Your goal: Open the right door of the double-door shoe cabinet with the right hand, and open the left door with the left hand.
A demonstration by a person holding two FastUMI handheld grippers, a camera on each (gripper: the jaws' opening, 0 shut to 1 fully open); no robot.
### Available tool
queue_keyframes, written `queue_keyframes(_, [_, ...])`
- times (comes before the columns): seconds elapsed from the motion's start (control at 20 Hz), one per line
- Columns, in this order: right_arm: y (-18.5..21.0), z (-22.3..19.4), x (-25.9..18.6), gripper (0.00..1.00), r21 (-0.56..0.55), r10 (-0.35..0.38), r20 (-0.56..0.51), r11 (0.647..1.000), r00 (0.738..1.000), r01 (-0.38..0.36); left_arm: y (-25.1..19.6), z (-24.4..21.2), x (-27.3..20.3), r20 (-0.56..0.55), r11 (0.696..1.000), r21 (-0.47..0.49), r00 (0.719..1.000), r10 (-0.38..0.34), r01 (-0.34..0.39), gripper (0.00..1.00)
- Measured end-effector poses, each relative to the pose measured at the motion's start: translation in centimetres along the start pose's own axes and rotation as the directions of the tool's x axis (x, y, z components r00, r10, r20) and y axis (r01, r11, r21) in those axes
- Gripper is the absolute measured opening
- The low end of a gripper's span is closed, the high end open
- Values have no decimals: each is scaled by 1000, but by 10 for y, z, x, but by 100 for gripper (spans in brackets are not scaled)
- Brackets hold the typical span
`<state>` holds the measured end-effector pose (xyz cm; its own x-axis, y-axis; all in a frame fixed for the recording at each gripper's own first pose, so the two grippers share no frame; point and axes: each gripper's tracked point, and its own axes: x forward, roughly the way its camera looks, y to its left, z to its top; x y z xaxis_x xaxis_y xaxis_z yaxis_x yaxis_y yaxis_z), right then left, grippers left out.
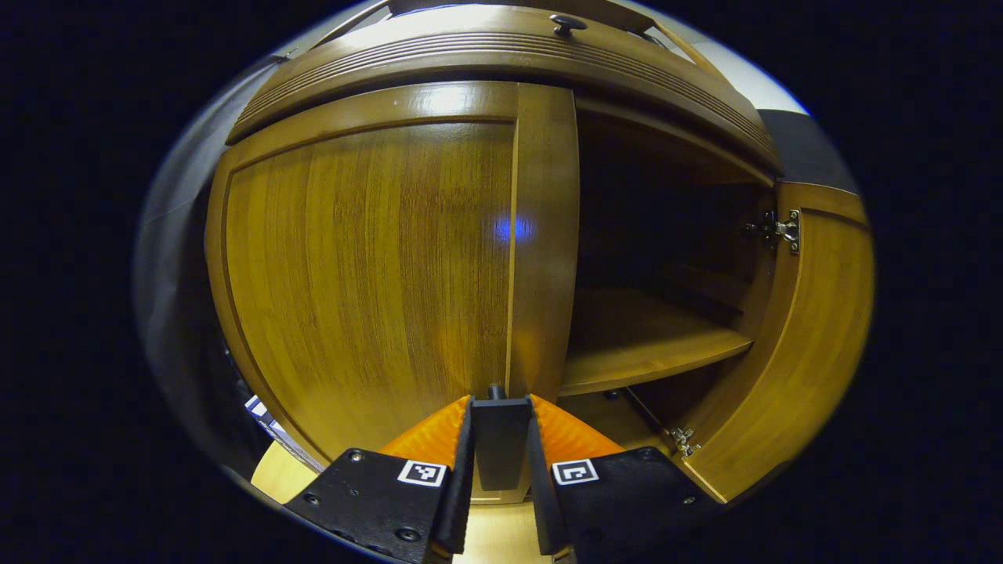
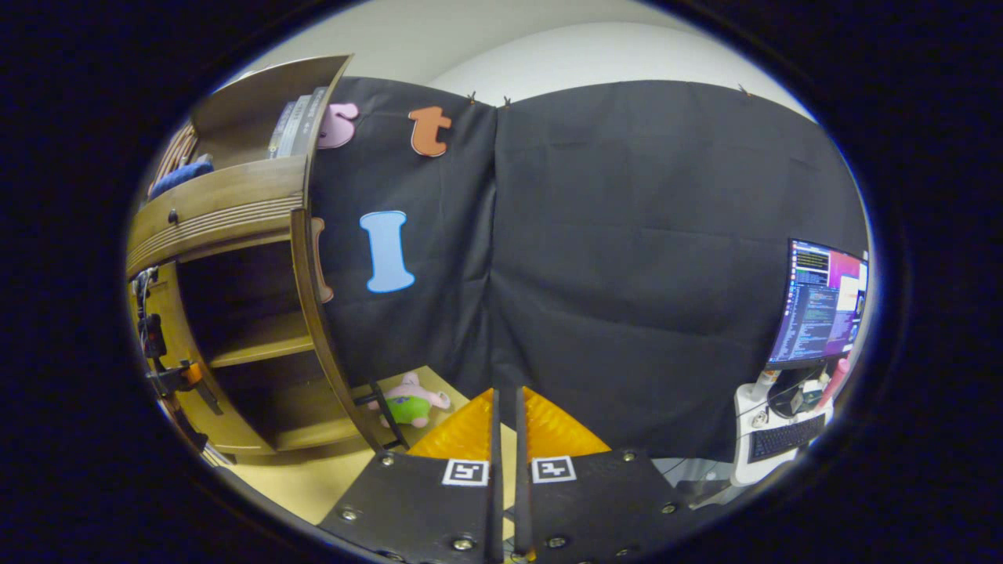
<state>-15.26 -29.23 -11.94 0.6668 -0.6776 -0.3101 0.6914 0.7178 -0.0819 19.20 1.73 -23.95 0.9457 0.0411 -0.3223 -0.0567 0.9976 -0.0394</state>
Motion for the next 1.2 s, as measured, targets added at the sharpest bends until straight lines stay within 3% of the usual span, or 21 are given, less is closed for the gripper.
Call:
queue_keyframes(0.1, [1,1,-1,6,3,7,-3,1000,1000,-7,0,-1,-1,-5,1000,-5,1000,-2,2,33])
queue_keyframes(0.45, [11,8,-7,6,1,51,7,999,999,-51,-1,-2,2,-8,1000,-29,1000,-9,9,35])
queue_keyframes(0.75, [38,8,-19,6,-35,156,1,987,988,-156,0,-1,5,5,999,-48,1000,9,-9,33])
queue_keyframes(1.0, [71,14,-35,6,-59,269,25,962,963,-268,0,-1,5,9,998,-59,1000,8,-8,33])
queue_keyframes(1.2, [107,12,-47,6,-62,382,23,923,924,-380,-1,2,3,1,997,-82,1000,0,0,30])
